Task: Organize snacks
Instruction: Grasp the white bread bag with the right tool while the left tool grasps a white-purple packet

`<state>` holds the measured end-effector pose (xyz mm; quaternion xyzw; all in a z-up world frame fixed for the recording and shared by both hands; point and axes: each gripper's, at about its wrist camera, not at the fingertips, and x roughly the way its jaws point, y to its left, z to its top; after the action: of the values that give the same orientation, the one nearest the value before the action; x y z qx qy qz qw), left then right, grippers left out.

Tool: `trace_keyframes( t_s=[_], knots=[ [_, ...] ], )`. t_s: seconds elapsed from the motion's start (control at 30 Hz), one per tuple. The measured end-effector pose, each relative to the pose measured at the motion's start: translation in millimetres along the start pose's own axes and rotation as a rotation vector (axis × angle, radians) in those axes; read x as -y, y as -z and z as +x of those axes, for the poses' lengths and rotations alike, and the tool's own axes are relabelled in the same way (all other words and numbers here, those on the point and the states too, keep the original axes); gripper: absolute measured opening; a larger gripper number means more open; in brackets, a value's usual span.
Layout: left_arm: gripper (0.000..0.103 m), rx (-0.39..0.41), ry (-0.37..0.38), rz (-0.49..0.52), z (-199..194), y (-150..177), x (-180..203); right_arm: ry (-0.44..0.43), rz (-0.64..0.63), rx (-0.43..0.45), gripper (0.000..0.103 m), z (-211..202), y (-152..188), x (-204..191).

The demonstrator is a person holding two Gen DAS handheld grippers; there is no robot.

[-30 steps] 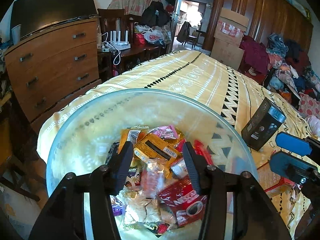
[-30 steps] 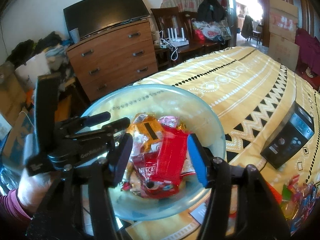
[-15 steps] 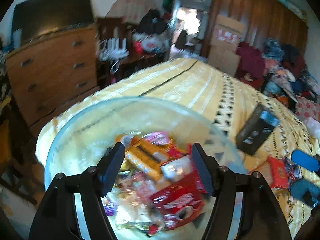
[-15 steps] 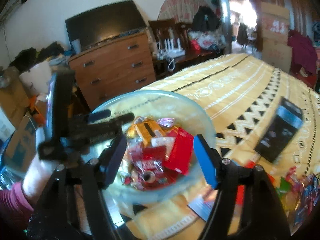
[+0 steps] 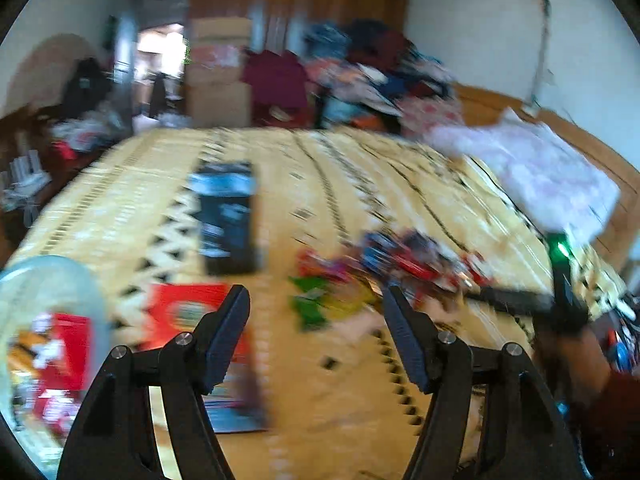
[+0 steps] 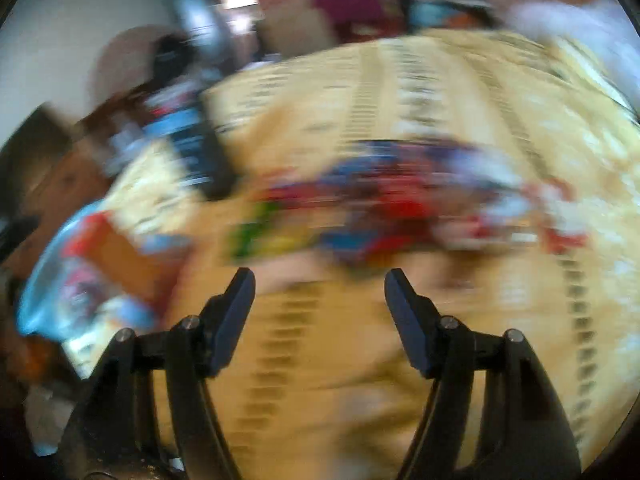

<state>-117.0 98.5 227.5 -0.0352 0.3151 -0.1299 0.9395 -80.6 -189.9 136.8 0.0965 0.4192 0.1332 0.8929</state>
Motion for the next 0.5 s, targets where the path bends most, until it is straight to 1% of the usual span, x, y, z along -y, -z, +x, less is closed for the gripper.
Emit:
trace_keyframes(
  t_s=[0.03, 0.07, 0.13, 0.2, 0.23, 0.3, 0.33, 0.37, 0.47, 0.5],
  knots=[
    [0.070, -0.017, 0.017, 0.006, 9, 3, 8, 0.035, 0.050, -0.001, 0.068, 2, -5, 31],
    [0.070, -0.032, 0.030, 0.009, 18, 5, 15, 0.083, 0.128, 0.003, 0.068, 6, -13, 74],
    [0.070, -0.061, 0.052, 0.011, 34, 7, 24, 0.135, 0.257, 0.015, 0.068, 10, -23, 137],
    [0.070, -0.077, 0.058, 0.012, 47, 9, 29, 0.180, 0.358, 0.031, 0.068, 19, -32, 187],
    [0.070, -0.079, 0.062, 0.011, 54, 10, 28, 0.187, 0.393, 0.034, 0.068, 23, -36, 206],
    [0.070, -0.083, 0.062, 0.014, 62, 9, 33, 0.156, 0.484, 0.028, 0.068, 43, -43, 240],
    [0.070, -0.083, 0.062, 0.013, 65, 8, 34, 0.142, 0.509, 0.030, 0.068, 53, -45, 250],
    [0.070, -0.083, 0.065, 0.011, 68, 8, 34, 0.099, 0.527, 0.030, 0.068, 65, -47, 254],
    [0.070, -0.093, 0.062, 0.020, 77, 10, 34, -0.046, 0.529, 0.014, 0.070, 108, -56, 246],
    [0.070, -0.097, 0.061, 0.023, 78, 11, 34, -0.093, 0.515, 0.008, 0.077, 120, -60, 239]
  ],
)
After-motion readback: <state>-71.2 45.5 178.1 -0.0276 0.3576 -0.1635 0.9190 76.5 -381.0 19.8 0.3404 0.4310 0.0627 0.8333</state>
